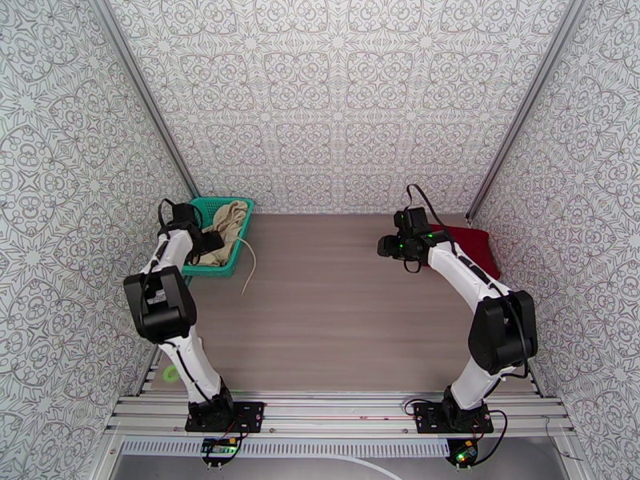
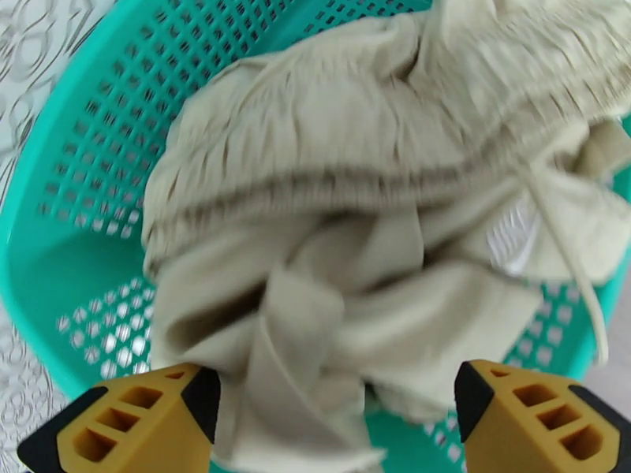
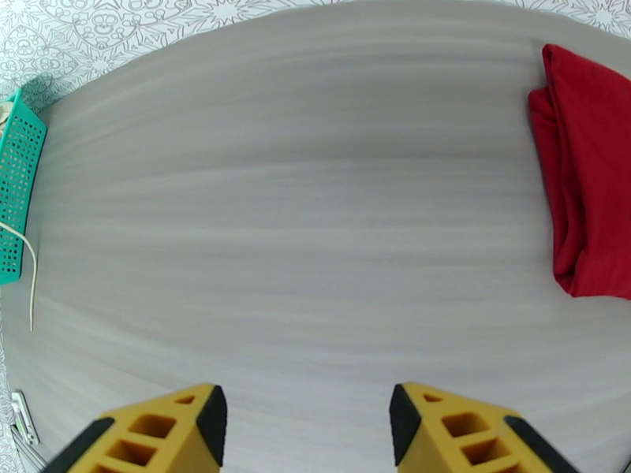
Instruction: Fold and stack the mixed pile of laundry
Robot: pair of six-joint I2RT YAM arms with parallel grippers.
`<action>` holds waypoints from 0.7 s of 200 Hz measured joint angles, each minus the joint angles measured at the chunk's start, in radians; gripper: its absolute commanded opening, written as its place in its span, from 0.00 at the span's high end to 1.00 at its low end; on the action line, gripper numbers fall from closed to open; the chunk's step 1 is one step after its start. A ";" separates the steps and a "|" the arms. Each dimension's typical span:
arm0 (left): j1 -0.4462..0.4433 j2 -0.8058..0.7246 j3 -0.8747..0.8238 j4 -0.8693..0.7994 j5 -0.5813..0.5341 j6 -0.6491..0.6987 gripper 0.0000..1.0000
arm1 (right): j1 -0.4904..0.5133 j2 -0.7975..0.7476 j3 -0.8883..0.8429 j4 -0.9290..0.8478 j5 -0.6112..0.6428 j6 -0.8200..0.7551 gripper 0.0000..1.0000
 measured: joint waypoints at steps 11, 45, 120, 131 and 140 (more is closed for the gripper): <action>0.000 0.038 0.039 -0.005 0.000 0.000 0.20 | 0.000 0.000 -0.001 0.000 -0.002 0.005 0.41; -0.003 0.159 0.145 -0.016 0.017 0.002 0.69 | 0.000 0.000 -0.001 -0.002 -0.009 0.010 0.41; -0.042 0.037 0.096 0.135 0.195 -0.005 1.00 | 0.000 -0.035 -0.021 -0.020 -0.004 0.007 0.41; -0.047 -0.046 0.096 0.169 0.230 -0.023 1.00 | 0.000 -0.055 -0.032 -0.020 -0.003 0.007 0.41; -0.050 -0.111 0.100 0.188 0.258 -0.042 1.00 | 0.000 -0.071 -0.040 -0.019 0.000 0.008 0.41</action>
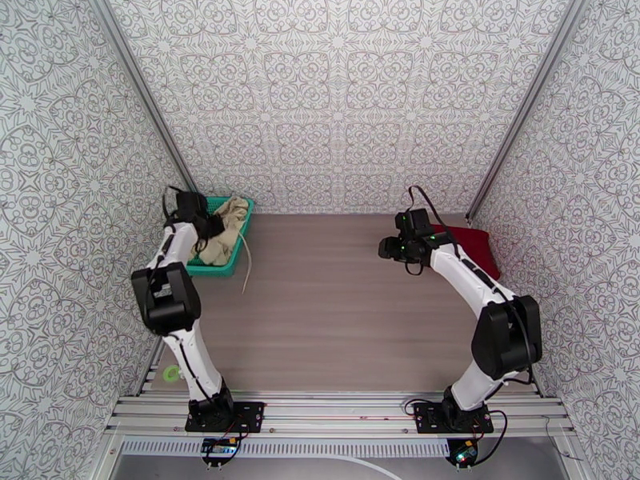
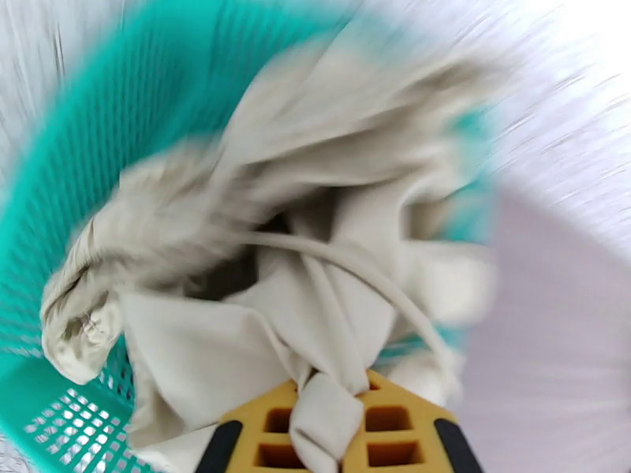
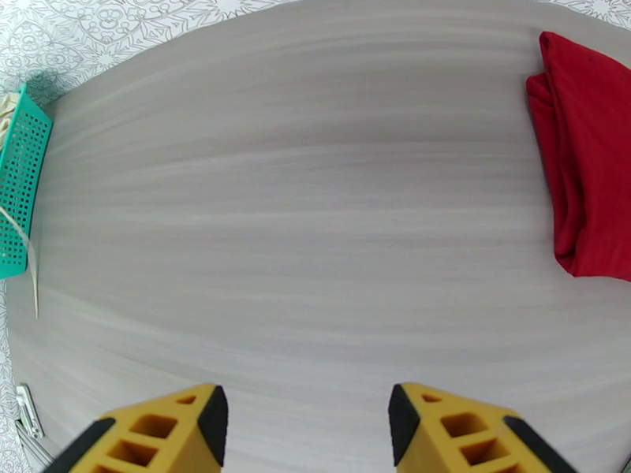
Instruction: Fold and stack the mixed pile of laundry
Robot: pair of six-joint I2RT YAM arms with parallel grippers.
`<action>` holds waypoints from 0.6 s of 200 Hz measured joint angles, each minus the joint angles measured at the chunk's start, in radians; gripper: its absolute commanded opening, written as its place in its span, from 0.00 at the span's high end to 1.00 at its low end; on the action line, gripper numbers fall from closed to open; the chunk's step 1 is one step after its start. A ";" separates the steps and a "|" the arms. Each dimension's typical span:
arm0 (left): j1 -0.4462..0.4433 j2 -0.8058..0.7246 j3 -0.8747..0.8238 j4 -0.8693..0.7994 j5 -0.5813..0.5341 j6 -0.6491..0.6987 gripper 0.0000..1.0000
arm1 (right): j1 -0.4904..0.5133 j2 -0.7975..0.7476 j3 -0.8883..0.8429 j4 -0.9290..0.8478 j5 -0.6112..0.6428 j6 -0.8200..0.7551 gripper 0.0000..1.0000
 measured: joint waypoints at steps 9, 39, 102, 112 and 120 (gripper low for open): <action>-0.003 -0.073 0.018 0.013 0.034 -0.026 1.00 | 0.000 -0.018 -0.008 0.002 0.005 0.002 0.41; -0.043 -0.298 0.085 0.060 0.105 -0.094 1.00 | 0.000 -0.080 -0.027 0.011 0.031 0.003 0.41; -0.583 -0.717 -0.264 0.203 0.034 -0.117 0.93 | -0.009 -0.198 -0.093 0.027 0.095 0.009 0.39; -0.676 -0.729 -0.365 0.232 -0.024 -0.116 0.79 | -0.023 -0.212 -0.113 0.020 0.101 0.009 0.39; -0.749 -0.715 -0.450 0.265 -0.067 -0.125 0.58 | -0.041 -0.224 -0.133 0.018 0.101 0.009 0.38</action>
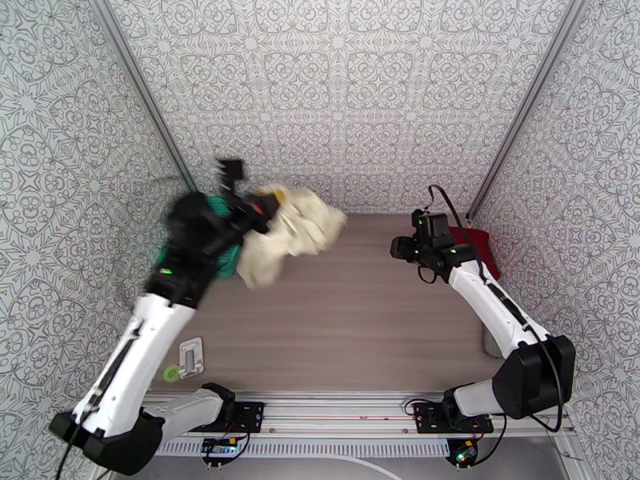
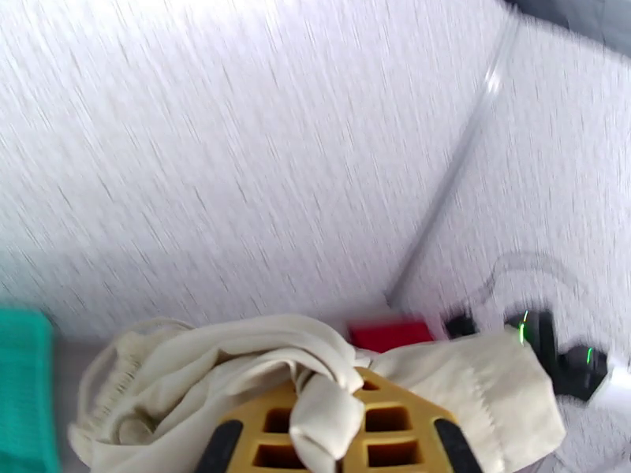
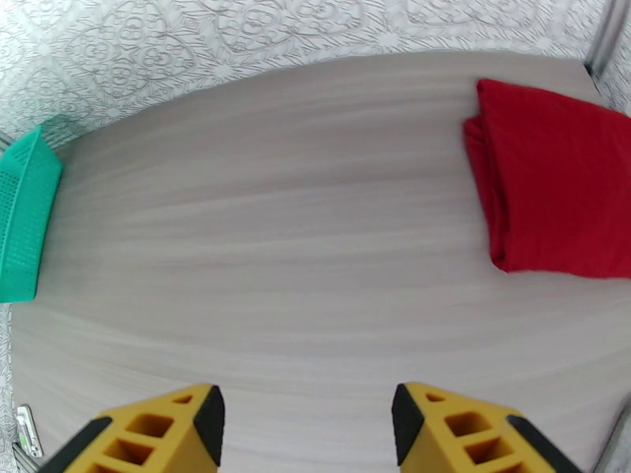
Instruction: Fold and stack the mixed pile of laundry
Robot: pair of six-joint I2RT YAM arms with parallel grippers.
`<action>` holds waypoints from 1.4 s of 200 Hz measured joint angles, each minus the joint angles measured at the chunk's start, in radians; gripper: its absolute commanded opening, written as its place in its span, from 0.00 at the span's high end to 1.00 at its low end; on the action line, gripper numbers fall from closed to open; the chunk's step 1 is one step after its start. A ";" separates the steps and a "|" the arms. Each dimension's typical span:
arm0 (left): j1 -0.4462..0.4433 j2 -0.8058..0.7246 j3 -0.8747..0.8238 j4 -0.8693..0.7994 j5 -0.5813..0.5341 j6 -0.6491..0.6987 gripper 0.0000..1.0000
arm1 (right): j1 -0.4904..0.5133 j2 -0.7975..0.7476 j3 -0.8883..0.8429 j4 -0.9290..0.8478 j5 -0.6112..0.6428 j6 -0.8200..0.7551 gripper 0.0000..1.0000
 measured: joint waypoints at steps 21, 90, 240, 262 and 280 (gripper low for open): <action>-0.155 0.120 -0.203 0.117 -0.070 -0.048 0.28 | -0.060 -0.047 -0.082 -0.020 0.007 -0.004 0.36; -0.393 0.323 -0.383 0.194 -0.107 -0.184 0.18 | -0.122 -0.212 -0.254 -0.154 -0.023 -0.026 0.37; 0.002 0.034 -0.761 -0.225 0.015 -0.260 0.17 | 0.290 0.076 -0.271 -0.166 -0.097 0.178 0.64; -0.027 0.021 -0.795 -0.245 0.015 -0.291 0.17 | 0.234 0.056 -0.324 -0.146 -0.075 0.189 0.89; -0.042 -0.005 -0.832 -0.245 0.014 -0.327 0.20 | 0.178 0.018 -0.375 -0.139 -0.061 0.196 0.99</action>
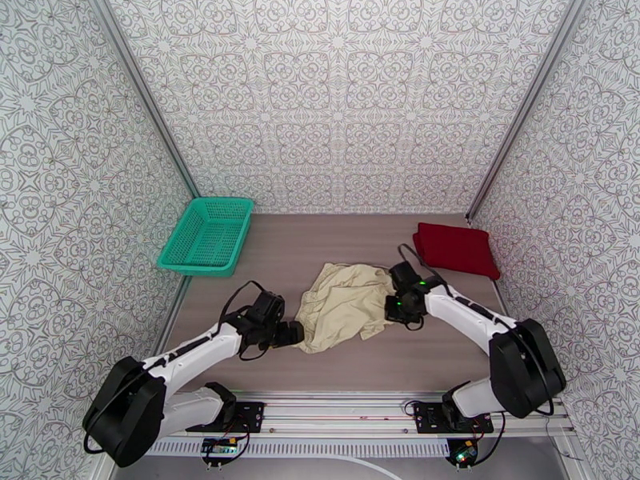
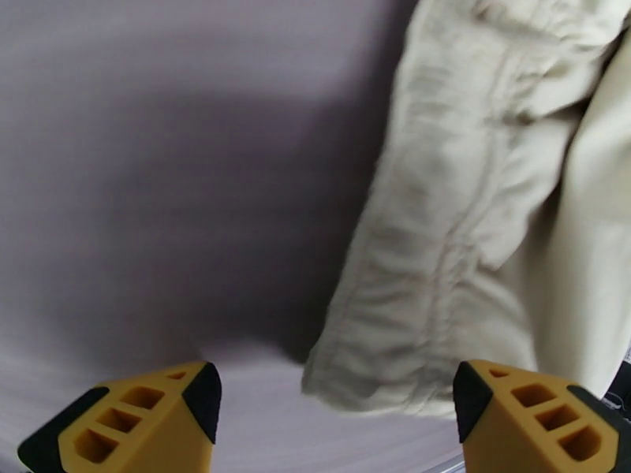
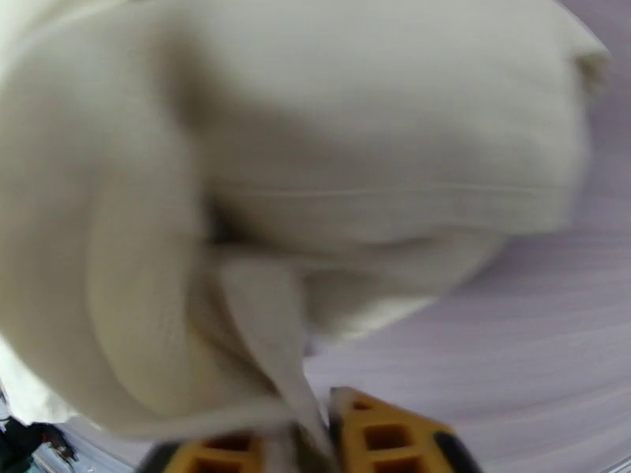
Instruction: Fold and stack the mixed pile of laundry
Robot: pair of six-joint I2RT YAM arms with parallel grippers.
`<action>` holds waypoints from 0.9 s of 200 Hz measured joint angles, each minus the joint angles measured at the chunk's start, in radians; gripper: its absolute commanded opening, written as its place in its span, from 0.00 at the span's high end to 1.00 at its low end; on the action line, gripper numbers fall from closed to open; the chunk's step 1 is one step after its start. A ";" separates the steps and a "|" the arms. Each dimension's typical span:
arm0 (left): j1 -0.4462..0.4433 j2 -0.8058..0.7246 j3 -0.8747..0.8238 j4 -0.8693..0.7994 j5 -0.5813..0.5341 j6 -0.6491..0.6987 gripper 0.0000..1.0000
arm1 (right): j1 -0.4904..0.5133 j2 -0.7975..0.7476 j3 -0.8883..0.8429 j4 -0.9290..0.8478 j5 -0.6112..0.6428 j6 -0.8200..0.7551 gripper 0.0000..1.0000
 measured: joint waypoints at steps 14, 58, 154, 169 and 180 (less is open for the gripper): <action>-0.019 -0.020 -0.033 0.021 0.001 -0.027 0.22 | -0.021 -0.060 -0.044 -0.002 0.008 0.004 1.00; -0.056 -0.015 -0.095 0.230 0.028 -0.109 0.39 | -0.023 -0.235 -0.138 -0.024 -0.027 0.030 0.85; -0.074 0.033 -0.109 0.446 0.061 -0.193 0.95 | -0.155 -0.508 -0.203 -0.196 -0.200 0.144 0.29; -0.077 0.033 -0.109 0.454 0.058 -0.192 1.00 | -0.244 -0.454 -0.203 -0.178 -0.222 0.121 0.29; -0.078 0.030 -0.109 0.458 0.055 -0.193 1.00 | -0.310 -0.408 -0.208 -0.135 -0.259 0.108 0.28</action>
